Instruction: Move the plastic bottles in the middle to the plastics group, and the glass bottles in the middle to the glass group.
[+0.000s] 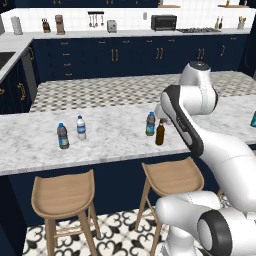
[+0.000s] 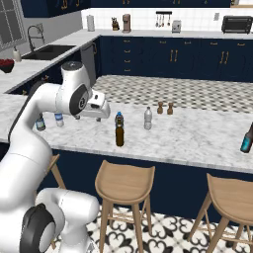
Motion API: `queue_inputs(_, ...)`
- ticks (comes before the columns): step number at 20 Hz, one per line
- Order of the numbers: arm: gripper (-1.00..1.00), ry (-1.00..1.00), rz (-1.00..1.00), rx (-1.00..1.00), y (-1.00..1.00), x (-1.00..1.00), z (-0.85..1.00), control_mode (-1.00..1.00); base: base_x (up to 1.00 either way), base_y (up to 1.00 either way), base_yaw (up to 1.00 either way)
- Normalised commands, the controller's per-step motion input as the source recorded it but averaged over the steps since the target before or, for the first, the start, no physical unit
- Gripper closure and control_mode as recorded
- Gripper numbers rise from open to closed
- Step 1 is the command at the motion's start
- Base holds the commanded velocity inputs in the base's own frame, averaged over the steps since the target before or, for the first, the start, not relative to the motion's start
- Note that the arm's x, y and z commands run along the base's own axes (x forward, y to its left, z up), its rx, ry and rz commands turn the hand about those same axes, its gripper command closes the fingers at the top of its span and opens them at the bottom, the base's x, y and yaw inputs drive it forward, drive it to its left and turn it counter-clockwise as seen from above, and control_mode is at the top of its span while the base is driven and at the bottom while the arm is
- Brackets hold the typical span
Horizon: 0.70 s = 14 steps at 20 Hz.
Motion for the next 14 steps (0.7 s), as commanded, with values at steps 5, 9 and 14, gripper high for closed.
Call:
queue_inputs(5,-1.0,-0.11,-0.01,0.0,-0.16,0.06,0.0,-1.0,0.0,0.0,0.0)
queue_inputs(9,-1.0,-0.05,-0.02,0.0,-0.26,0.08,0.0,-1.0,0.0,0.0,0.0)
queue_inputs(14,-1.0,0.04,0.0,0.0,-0.3,0.44,0.0,-1.0,0.0,0.0,0.0)
